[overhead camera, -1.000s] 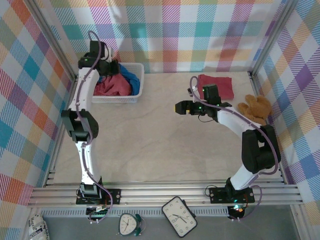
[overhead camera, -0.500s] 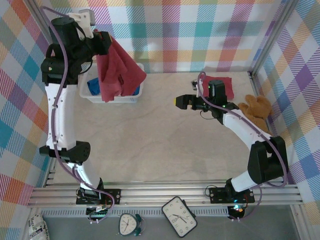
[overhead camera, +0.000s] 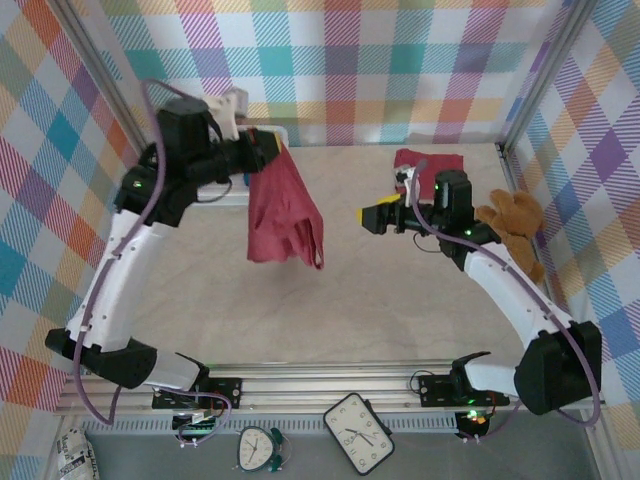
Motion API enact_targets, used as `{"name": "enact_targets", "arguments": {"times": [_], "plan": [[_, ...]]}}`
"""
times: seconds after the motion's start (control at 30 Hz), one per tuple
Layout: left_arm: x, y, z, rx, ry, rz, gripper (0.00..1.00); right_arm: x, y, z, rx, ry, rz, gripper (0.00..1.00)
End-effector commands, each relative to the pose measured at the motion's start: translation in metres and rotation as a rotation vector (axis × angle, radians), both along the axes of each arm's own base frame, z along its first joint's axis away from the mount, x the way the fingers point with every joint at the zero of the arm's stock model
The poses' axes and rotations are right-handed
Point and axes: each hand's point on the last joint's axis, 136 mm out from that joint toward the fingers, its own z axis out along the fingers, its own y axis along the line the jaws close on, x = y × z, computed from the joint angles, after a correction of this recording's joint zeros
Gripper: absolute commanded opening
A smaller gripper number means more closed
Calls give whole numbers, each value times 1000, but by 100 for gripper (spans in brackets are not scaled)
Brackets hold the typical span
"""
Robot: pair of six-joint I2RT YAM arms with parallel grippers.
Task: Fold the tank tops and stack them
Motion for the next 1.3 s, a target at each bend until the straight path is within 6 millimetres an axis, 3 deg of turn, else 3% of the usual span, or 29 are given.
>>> {"name": "enact_targets", "arguments": {"times": [0.0, 0.1, 0.2, 0.3, 0.4, 0.5, 0.6, 0.73, 0.87, 1.07, 1.13, 1.27], "plan": [[19, -22, -47, -102, 100, 7, 0, -19, -2, -28, -68, 16, 30, 88], [29, -17, -111, -33, 214, 72, 1, -32, 0, -63, -154, 51, 25, 84], [38, 3, -175, 118, 317, 176, 12, -42, 7, -100, -240, 92, 19, 79], [51, 32, -221, 224, 415, 273, 18, -52, 24, -128, -295, 92, 39, 77], [64, 62, -253, 315, 471, 363, 30, -62, 45, -153, -393, 58, 75, 74], [73, 81, -274, 359, 512, 397, 36, -67, 62, -172, -466, 3, 98, 70], [73, 97, -277, 449, 524, 414, 48, -71, 79, -181, -491, -63, 144, 63], [60, 96, -261, 439, 498, 377, 56, -79, 99, -187, -520, -149, 199, 62], [33, 90, -264, 388, 523, 320, 60, -74, 107, -203, -655, -275, 228, 62], [0, 86, -317, 344, 650, 291, 60, -76, 117, -223, -731, -334, 290, 61], [-1, 90, -329, 356, 656, 305, 59, -68, 114, -230, -785, -335, 264, 58], [4, 93, -346, 398, 662, 310, 55, -57, 118, -223, -772, -372, 212, 48]]}}
